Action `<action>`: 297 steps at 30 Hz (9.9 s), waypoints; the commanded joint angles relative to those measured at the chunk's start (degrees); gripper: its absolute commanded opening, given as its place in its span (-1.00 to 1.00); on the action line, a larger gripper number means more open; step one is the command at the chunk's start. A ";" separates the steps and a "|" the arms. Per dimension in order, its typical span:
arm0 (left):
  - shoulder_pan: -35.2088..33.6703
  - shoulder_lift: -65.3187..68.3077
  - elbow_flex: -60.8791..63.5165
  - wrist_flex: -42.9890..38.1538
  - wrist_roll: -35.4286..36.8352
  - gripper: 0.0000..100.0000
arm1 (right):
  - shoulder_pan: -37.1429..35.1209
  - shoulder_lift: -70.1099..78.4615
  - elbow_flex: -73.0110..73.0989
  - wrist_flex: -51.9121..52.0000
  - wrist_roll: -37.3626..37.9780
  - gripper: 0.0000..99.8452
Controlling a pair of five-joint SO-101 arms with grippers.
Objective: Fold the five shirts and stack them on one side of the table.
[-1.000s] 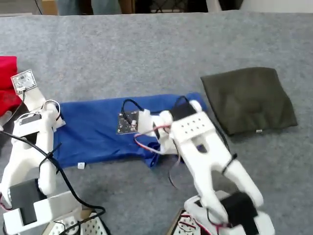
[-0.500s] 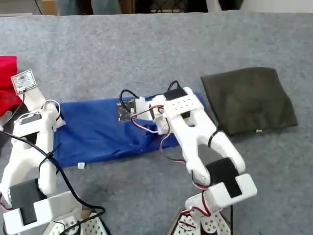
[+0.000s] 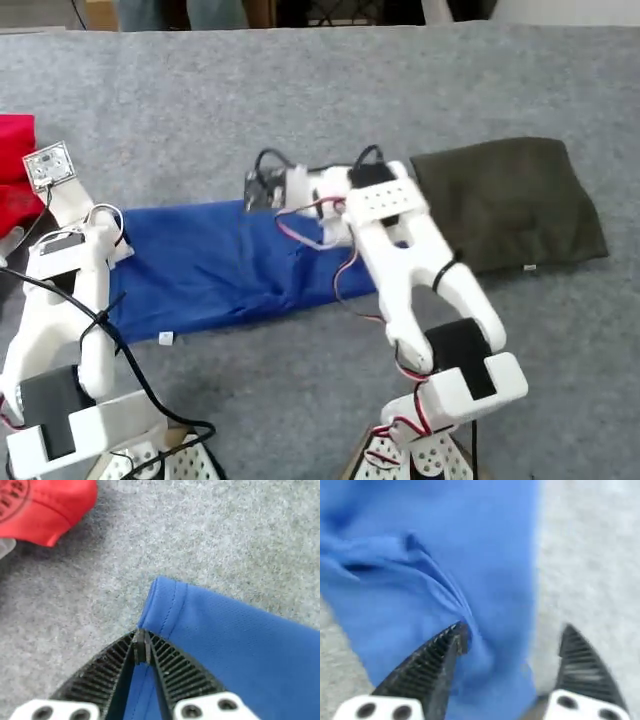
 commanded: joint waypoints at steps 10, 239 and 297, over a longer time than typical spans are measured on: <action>-0.04 -0.26 -3.65 0.09 -0.26 -0.94 | 0.26 -10.95 -10.95 28.04 -7.82 -0.97; 7.60 6.15 -7.78 25.41 4.48 -0.94 | -2.37 14.46 -17.19 20.84 -39.38 -0.97; 7.43 5.89 -6.99 25.41 4.57 -0.94 | 24.09 20.26 -22.02 43.69 -27.43 -0.97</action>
